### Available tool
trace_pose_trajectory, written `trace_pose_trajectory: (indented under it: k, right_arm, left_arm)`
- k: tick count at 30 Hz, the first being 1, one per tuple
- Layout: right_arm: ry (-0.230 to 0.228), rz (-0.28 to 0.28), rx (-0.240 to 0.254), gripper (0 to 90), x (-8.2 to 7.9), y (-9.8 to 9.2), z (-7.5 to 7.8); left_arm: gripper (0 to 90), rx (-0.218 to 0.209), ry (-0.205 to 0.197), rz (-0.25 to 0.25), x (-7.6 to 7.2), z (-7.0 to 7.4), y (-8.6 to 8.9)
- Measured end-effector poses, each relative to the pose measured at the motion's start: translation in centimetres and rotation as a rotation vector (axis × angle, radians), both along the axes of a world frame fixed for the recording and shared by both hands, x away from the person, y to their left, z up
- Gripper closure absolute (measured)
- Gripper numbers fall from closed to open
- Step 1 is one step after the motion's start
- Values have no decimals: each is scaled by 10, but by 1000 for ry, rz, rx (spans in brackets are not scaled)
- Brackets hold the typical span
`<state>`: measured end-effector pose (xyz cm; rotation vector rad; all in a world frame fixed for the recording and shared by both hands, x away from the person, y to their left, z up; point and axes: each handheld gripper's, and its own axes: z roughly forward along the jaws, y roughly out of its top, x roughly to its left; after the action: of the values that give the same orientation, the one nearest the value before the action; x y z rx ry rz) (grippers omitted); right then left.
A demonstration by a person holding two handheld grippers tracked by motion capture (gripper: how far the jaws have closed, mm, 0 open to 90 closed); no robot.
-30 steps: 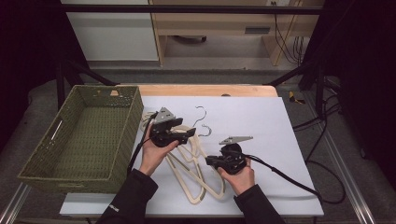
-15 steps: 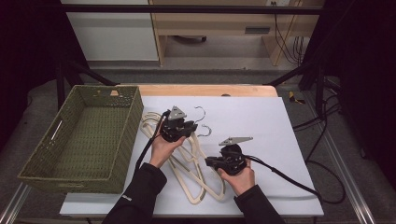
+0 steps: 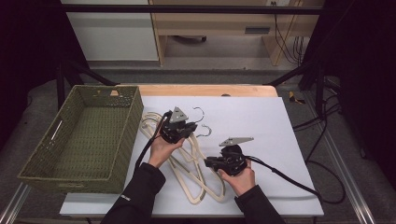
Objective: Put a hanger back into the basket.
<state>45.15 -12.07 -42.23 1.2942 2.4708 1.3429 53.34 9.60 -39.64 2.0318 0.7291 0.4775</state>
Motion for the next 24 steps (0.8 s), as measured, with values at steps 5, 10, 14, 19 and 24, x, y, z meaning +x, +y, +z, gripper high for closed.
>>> trace_pose_trajectory:
  k: [5,10,14,19,24]
  right_arm:
    - [-50,16,40,651,1,0,5]
    - [-122,30,59,579,5,7,12]
    - [-125,31,77,598,9,15,16]
    - [-64,33,106,701,18,24,16]
    - [-29,23,117,801,22,31,13]
  left_arm:
    - [886,-8,-29,-25,-15,11,1]
    - [886,-15,-55,-34,-30,18,0]
    - [886,-24,-52,-39,-36,19,-1]
    - [884,-33,-45,-49,-41,19,-1]
    - [875,-45,-54,-55,-44,20,4]
